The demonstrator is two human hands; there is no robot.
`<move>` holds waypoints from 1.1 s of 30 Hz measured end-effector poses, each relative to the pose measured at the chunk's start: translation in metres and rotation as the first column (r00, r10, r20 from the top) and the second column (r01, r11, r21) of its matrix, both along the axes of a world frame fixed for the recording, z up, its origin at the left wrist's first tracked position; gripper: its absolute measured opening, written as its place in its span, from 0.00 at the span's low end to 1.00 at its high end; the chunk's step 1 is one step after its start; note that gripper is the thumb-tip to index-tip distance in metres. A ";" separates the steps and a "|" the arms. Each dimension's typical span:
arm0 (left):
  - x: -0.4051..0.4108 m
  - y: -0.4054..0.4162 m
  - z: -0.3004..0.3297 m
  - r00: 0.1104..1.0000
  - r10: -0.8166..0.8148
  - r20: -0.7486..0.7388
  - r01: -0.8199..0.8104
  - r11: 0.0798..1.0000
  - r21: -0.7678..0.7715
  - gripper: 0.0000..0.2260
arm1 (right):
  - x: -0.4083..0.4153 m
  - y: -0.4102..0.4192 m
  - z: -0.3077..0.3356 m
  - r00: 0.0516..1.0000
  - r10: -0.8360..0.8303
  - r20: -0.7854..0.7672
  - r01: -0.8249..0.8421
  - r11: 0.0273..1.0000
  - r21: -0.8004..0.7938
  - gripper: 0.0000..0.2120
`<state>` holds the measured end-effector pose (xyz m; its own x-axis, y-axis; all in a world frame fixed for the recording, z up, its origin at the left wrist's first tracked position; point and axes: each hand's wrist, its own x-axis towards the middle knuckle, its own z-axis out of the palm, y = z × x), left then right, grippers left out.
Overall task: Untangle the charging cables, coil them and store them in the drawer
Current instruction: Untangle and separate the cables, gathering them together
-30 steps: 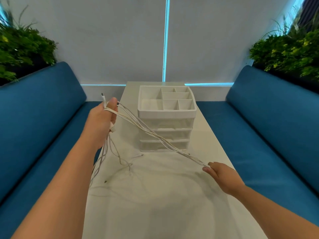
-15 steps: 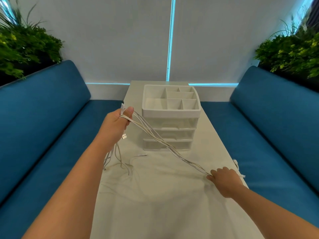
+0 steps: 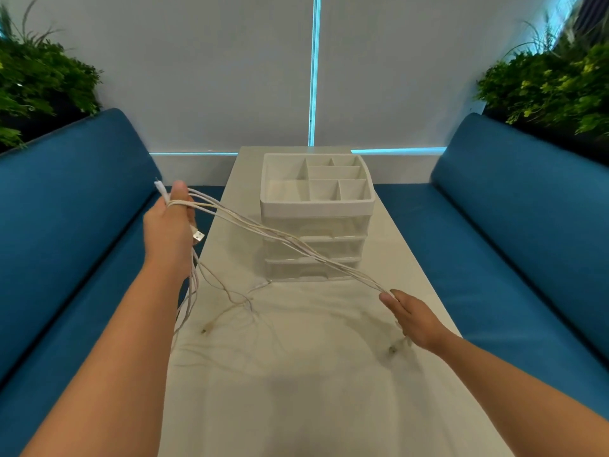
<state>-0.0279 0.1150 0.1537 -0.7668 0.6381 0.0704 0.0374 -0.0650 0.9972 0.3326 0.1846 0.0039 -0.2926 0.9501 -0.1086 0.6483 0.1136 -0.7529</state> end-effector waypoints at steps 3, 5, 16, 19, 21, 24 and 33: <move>-0.007 0.002 0.004 0.995 0.101 0.014 -0.101 0.995 0.000 0.16 | -0.009 0.002 0.015 0.990 -0.006 -0.137 -0.007 0.996 -0.091 0.22; -0.009 0.004 0.007 0.990 0.136 0.028 -0.137 0.990 0.026 0.15 | -0.012 0.007 0.024 0.979 -0.005 -0.203 -0.039 0.977 -0.211 0.20; -0.015 0.009 0.013 0.987 0.161 0.027 -0.162 0.985 0.052 0.16 | -0.006 0.013 0.027 0.857 -0.120 -0.500 -0.127 0.893 -0.432 0.20; -0.014 0.009 0.012 0.988 0.154 0.025 -0.155 0.987 0.046 0.16 | -0.004 0.013 0.026 0.914 -0.067 -0.400 -0.115 0.903 -0.414 0.23; -0.013 0.009 0.012 0.989 0.148 0.016 -0.149 0.988 0.034 0.16 | -0.001 0.015 0.025 0.972 0.047 -0.231 -0.125 0.935 -0.333 0.24; -0.005 0.011 0.012 0.993 0.119 -0.006 -0.119 0.992 0.033 0.16 | 0.001 0.016 0.019 0.976 0.188 0.107 -0.167 0.970 -0.178 0.24; 0.006 0.014 0.014 0.988 0.144 -0.051 -0.142 0.989 0.052 0.16 | -0.005 0.012 0.009 0.999 0.023 -0.048 -0.032 0.980 -0.196 0.20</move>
